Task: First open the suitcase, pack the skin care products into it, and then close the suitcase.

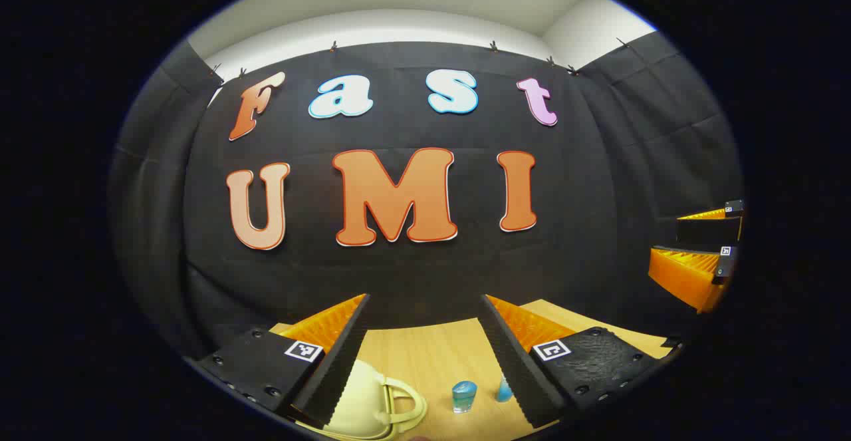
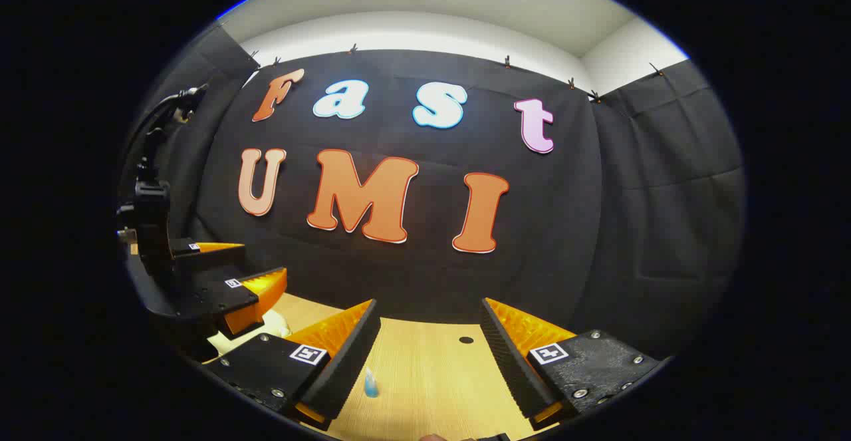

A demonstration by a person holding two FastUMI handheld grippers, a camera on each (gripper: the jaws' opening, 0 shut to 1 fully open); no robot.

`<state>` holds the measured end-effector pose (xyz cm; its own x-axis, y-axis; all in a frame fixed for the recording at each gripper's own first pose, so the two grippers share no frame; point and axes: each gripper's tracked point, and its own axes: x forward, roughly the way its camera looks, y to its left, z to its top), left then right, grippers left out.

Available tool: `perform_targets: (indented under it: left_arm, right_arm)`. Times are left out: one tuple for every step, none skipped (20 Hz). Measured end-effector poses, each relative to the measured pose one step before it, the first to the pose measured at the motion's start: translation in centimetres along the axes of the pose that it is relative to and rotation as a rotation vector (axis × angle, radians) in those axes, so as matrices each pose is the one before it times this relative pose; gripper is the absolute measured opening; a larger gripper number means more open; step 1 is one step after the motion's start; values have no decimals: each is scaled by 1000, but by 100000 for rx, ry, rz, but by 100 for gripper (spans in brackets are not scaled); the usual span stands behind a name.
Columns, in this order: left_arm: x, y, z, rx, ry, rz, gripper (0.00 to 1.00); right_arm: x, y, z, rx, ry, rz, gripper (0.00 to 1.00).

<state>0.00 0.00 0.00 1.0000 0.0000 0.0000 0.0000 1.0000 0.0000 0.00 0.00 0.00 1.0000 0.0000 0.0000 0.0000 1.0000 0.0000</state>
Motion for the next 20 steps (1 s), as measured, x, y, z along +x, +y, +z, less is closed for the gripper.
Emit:
perform_targets:
  left_arm:
    - [-301,217,354,-160,-977,115,99]
    - [-243,107,366,-363,-1582,12,100]
    - [-384,114,396,-329,-1473,-62,99]
    - [-247,15,739,113,-1878,-165,99]
    - [-160,-54,266,177,-823,-679,99]
    - [-157,-684,47,724,1044,-2416,99]
    - [228,-764,-454,746,1929,-2199,99]
    - [-123,-219,-423,143,1715,322,99]
    - [120,213,-9,250,-379,1297,99]
    - [176,160,84,1094,-88,1861,99]
    - [191,169,125,1120,-188,2157,99]
    - [97,105,198,1073,57,2405,99]
    - [135,172,-117,-9,-350,2440,99]
    - [78,-128,-164,-287,134,1500,100]
    - [174,-129,-302,-380,752,1404,99]
    - [130,2,-371,-241,883,1254,99]
    - [166,250,-219,-294,440,2049,99]
    - [42,386,-122,-534,138,2032,98]
    - [36,389,15,-333,-214,1918,98]
    - [182,405,-92,133,-76,1483,98]
  right_arm:
    - [-38,541,-37,-226,396,751,95]
    - [-38,430,119,-15,-172,1043,95]
    - [114,673,-33,505,151,1502,95]
    - [236,817,-65,1047,312,2530,92]
    - [338,766,50,815,-85,2423,93]
    - [356,394,-6,543,-157,1736,92]
    - [406,403,19,53,-595,1669,95]
    - [396,78,109,-314,-1046,1211,95]
    - [495,110,245,-74,-1144,1317,95]
    - [439,-14,211,672,-680,1052,95]
    - [324,118,30,1090,-367,1747,95]
    - [276,-130,-144,438,-230,624,95]
    - [317,-307,-83,73,-78,188,95]
    - [109,-342,-49,3,-461,162,93]
    - [201,-305,-159,465,-149,140,95]
    - [98,-214,-237,633,421,450,95]
    - [151,-232,-312,156,295,249,95]
    - [76,-406,-188,-359,312,46,95]
    - [124,-202,-92,-751,-86,273,95]
    - [260,-371,-41,-875,82,59,95]
